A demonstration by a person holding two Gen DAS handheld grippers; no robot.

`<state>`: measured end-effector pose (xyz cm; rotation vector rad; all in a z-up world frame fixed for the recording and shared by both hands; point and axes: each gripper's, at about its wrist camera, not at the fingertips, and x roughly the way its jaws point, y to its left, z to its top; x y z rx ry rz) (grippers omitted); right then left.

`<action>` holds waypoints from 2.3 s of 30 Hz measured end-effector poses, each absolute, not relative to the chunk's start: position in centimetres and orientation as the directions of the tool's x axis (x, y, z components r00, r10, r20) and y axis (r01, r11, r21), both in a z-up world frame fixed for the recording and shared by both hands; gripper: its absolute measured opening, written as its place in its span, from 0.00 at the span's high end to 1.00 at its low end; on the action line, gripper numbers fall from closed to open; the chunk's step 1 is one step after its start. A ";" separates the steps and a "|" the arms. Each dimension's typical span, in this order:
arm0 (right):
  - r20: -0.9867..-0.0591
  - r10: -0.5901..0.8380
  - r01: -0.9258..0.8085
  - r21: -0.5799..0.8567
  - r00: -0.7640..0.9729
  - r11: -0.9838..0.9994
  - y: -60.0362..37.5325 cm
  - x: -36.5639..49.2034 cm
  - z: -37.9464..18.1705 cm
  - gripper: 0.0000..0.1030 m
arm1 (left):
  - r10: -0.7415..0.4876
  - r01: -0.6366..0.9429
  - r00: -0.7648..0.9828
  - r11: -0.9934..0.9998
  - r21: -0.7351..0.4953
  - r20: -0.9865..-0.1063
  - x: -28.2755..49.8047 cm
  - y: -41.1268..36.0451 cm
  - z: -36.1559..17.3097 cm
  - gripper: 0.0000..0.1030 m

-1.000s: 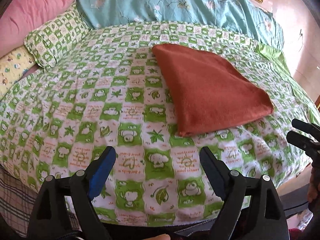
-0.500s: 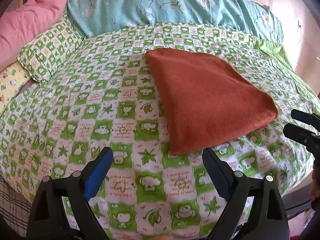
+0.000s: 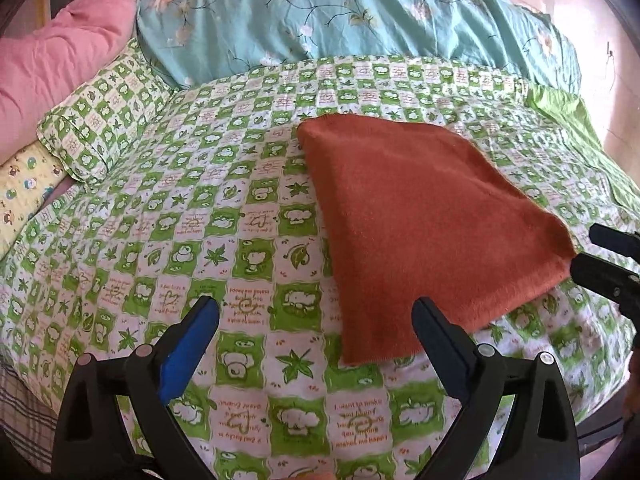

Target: Fold small clothes

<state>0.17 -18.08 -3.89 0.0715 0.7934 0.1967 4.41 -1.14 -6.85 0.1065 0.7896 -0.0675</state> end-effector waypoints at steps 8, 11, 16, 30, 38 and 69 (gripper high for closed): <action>-0.695 0.214 -0.153 0.150 0.687 0.977 -18.2 1.2 -3.3 0.06 | -0.020 0.098 0.704 0.993 0.069 -0.710 5.3 -1.3 -6.5 0.05; -0.694 0.218 -0.158 0.151 0.686 0.976 -18.0 1.5 -3.2 0.06 | -0.024 0.098 0.705 0.993 0.065 -0.709 5.5 -1.4 -6.4 0.05; -0.695 0.224 -0.165 0.152 0.684 0.975 -17.8 2.0 -3.2 0.06 | -0.031 0.106 0.702 0.992 0.061 -0.711 6.0 -1.5 -6.5 0.05; -0.715 0.254 -0.178 0.182 0.651 0.967 -17.8 4.0 -4.2 0.06 | -0.041 0.117 0.684 0.992 0.054 -0.728 7.4 -1.8 -6.8 0.03; -0.718 0.272 -0.178 0.206 0.641 0.962 -17.9 5.1 -4.5 0.06 | -0.040 0.120 0.684 0.991 0.057 -0.728 8.2 -2.0 -6.7 0.03; -0.713 0.293 -0.195 0.219 0.637 0.956 -17.8 6.5 -4.1 0.06 | -0.059 0.132 0.682 0.990 0.043 -0.729 9.5 -2.4 -6.5 0.03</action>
